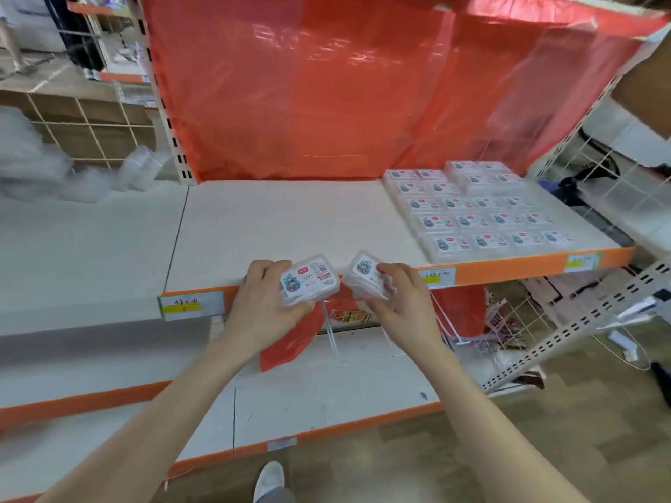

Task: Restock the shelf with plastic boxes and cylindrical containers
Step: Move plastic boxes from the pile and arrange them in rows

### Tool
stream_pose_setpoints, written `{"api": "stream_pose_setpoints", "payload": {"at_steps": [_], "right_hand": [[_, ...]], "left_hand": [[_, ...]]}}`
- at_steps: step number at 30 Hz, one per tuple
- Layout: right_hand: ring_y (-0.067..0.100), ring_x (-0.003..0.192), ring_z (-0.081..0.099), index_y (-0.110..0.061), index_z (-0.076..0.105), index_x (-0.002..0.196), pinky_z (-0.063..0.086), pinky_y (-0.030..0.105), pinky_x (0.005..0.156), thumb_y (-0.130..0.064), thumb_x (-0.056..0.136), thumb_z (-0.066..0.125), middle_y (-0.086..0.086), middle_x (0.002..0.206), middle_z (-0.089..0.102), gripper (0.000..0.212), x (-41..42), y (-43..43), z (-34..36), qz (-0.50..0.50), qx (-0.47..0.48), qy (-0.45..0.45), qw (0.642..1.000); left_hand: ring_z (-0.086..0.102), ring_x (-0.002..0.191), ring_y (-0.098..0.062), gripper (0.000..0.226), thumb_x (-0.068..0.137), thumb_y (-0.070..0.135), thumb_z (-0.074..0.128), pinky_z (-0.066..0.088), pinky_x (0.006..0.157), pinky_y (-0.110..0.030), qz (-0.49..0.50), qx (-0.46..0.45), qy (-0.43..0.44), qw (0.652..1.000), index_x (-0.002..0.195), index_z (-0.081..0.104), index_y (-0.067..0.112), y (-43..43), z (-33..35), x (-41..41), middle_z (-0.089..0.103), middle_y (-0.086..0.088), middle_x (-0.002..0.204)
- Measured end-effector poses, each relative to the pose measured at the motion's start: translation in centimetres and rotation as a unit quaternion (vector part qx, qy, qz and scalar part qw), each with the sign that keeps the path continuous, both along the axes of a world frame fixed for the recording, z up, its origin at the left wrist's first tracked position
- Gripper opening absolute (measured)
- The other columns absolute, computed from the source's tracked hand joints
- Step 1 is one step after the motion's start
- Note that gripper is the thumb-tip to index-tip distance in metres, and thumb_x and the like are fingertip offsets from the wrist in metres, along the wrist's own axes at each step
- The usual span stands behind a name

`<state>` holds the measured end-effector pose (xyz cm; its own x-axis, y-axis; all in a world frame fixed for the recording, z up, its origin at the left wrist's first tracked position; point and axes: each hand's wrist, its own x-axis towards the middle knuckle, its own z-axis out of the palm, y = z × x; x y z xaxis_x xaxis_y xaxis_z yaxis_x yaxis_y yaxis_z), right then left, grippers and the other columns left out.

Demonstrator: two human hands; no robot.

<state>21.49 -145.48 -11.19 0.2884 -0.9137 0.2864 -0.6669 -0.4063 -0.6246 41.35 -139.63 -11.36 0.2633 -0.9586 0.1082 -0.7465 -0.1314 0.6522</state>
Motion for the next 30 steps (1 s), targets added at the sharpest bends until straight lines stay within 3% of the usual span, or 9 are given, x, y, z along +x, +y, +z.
{"api": "stream_pose_setpoints", "payload": {"at_steps": [12, 21, 30], "right_hand": [[0.031, 0.115, 0.044, -0.005, 0.054, 0.124, 0.036, 0.038, 0.096, -0.004, 0.076, 0.067, 0.013, 0.127, 0.050, 0.050, -1.9, -10.6, 2.2, -0.050, -0.025, 0.002, 0.998], [0.033, 0.112, 0.047, -0.006, 0.054, 0.124, 0.039, 0.045, 0.094, -0.007, 0.076, 0.067, 0.013, 0.122, 0.052, 0.050, -3.9, -18.0, 2.2, -0.094, -0.014, 0.017, 0.995], [0.034, 0.118, 0.039, -0.008, 0.047, 0.129, 0.035, 0.042, 0.097, -0.003, 0.078, 0.057, 0.017, 0.129, 0.042, 0.053, -7.8, -24.6, 1.7, -0.067, 0.001, 0.084, 0.994]], "left_hand": [[0.042, 0.119, -0.026, 0.073, 0.073, 0.026, 0.074, 0.028, 0.100, -0.027, -0.043, -0.018, -0.028, 0.999, 0.136, 0.041, 0.012, -12.1, 1.0, -1.1, 0.038, -0.010, 0.127], [0.041, 0.121, -0.024, 0.072, 0.079, 0.033, 0.067, 0.029, 0.102, -0.027, -0.088, 0.029, -0.055, 0.994, 0.140, 0.035, 0.012, -19.8, -0.1, -2.5, 0.035, -0.008, 0.132], [0.037, 0.125, -0.020, 0.067, 0.082, 0.023, 0.064, 0.021, 0.100, -0.018, -0.047, 0.041, -0.052, 0.997, 0.141, 0.033, 0.012, -23.7, -1.2, -6.0, 0.031, -0.006, 0.137]]}}
